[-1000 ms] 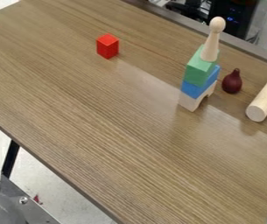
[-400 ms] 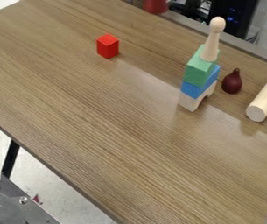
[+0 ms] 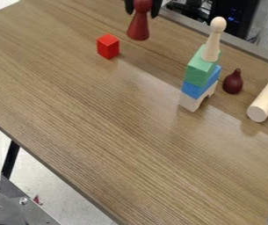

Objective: Put the pawn on the red cube

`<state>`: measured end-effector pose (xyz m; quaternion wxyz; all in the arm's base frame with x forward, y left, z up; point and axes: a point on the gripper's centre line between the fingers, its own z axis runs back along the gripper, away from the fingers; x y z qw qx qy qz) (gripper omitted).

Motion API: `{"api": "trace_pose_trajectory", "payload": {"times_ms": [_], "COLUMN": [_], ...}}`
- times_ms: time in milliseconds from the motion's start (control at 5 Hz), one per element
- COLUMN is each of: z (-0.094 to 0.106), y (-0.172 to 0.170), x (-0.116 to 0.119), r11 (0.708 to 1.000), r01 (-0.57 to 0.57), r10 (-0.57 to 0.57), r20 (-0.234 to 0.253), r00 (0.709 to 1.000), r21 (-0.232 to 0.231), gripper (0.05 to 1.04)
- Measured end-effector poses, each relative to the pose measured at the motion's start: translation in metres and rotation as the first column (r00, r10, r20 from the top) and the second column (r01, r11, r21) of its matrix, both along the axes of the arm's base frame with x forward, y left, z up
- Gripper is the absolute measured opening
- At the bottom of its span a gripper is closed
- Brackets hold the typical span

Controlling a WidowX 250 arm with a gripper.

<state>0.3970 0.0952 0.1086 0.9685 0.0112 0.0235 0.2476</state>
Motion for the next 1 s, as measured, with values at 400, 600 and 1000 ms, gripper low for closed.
{"api": "trace_pose_trajectory", "payload": {"times_ms": [400,600,1000], "z": [-0.006,-0.009,-0.02], "y": [0.021,0.034,0.048], "x": [-0.003,-0.006,-0.009], "r11": [0.999,0.998,0.995], "r01": [-0.039,-0.066,-0.093], "r10": [0.039,0.066,0.093], "r20": [0.008,0.007,0.0], "r00": [0.999,0.998,0.996], "r21": [0.011,0.002,-0.027], "gripper": [0.575,0.575,0.575]}}
